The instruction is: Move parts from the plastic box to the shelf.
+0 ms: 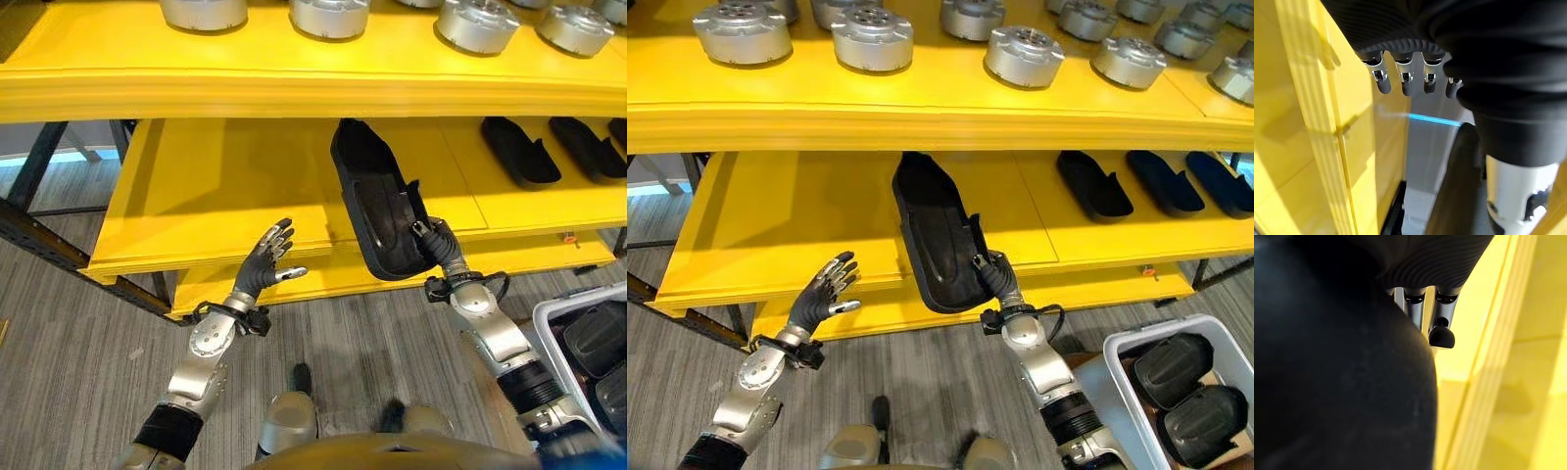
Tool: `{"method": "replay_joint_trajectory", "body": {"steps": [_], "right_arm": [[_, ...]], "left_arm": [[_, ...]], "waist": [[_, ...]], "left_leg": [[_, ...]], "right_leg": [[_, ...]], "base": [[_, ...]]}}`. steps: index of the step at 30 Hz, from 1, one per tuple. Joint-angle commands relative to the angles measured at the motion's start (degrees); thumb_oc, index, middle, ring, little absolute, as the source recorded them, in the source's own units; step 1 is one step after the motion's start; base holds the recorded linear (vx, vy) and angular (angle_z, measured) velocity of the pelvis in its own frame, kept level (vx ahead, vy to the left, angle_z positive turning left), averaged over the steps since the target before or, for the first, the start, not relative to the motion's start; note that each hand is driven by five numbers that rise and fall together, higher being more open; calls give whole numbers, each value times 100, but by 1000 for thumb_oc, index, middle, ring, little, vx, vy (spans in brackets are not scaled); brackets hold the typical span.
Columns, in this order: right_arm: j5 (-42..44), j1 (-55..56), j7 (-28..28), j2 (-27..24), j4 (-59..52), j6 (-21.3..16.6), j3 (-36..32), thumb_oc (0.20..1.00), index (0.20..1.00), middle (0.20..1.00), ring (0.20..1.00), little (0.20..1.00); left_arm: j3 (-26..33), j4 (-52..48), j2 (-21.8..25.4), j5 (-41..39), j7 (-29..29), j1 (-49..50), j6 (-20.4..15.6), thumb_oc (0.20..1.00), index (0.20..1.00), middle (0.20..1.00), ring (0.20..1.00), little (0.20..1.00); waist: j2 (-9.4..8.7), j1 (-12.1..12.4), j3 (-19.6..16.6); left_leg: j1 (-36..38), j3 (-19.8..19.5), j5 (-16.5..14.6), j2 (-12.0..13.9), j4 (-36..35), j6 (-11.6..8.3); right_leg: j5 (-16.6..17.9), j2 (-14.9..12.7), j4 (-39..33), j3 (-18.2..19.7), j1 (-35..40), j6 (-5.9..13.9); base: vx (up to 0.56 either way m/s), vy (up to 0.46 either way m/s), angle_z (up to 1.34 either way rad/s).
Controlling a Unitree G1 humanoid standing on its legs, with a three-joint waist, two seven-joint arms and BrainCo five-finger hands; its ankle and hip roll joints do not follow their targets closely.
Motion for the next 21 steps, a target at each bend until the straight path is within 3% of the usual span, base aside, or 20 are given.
{"method": "replay_joint_trajectory", "body": {"steps": [1, 2, 5, 8, 14, 19, 21], "right_arm": [[248, -435, -211, -92, -158, -292, -348, 200, 200, 200, 200, 200], [273, -350, -204, -114, -145, -312, -394, 200, 200, 200, 200, 200], [259, -232, -128, -145, -137, -296, -461, 200, 200, 200, 200, 200], [43, -439, -5, -117, -36, -461, -374, 200, 200, 200, 200, 200], [-156, -763, -102, -210, 214, -200, -224, 200, 200, 200, 200, 200], [-34, -1130, -237, -168, 522, -133, -161, 200, 200, 200, 200, 200], [-52, -1323, -208, -155, 685, -111, -110, 200, 200, 200, 200, 200]], "left_arm": [[-103, -277, 23, 11, -142, -41, -332, 1000, 1000, 1000, 1000, 1000], [-133, -270, 5, 3, -205, -60, -319, 1000, 1000, 1000, 1000, 1000], [-236, -291, -56, 13, -147, -31, -289, 1000, 1000, 1000, 1000, 1000], [-148, -341, -35, -5, 223, 37, -346, 1000, 1000, 1000, 1000, 1000], [-14, -385, -107, -112, 153, 369, -268, 1000, 1000, 1000, 1000, 1000], [-245, -402, -255, -879, -399, 335, 82, 1000, 1000, 1000, 1000, 1000], [-318, -279, -282, -733, -130, 339, 12, 1000, 1000, 1000, 1000, 1000]], "waist": [[-159, -54, -138], [-147, -95, -164], [-156, -131, -217], [-196, 22, -240], [-32, 203, -398], [23, 271, -392], [56, 288, -382]], "left_leg": [[501, 123, -614, -226, -110, -202], [501, 72, -587, -166, -110, -245], [572, 9, -586, -129, -110, -299], [663, 193, -579, -9, -110, -389], [764, 96, -415, 188, -110, -552], [666, -47, -319, 307, -58, -660], [629, -87, -299, 340, -20, -714]], "right_leg": [[1115, -256, -44, 574, -147, 164], [866, -131, -306, 672, 2, 113], [969, -141, -428, 712, 117, 153], [822, -201, -341, 297, 278, 132], [-86, 97, -452, 111, 987, -267], [-291, 232, -457, 133, 1144, -422], [-330, 230, -444, 135, 1160, -440]], "base": [[109, -118, 39], [107, -93, 60], [85, -67, 65], [67, -196, 15], [199, -157, -4], [118, -138, 1], [124, -149, 2]]}}
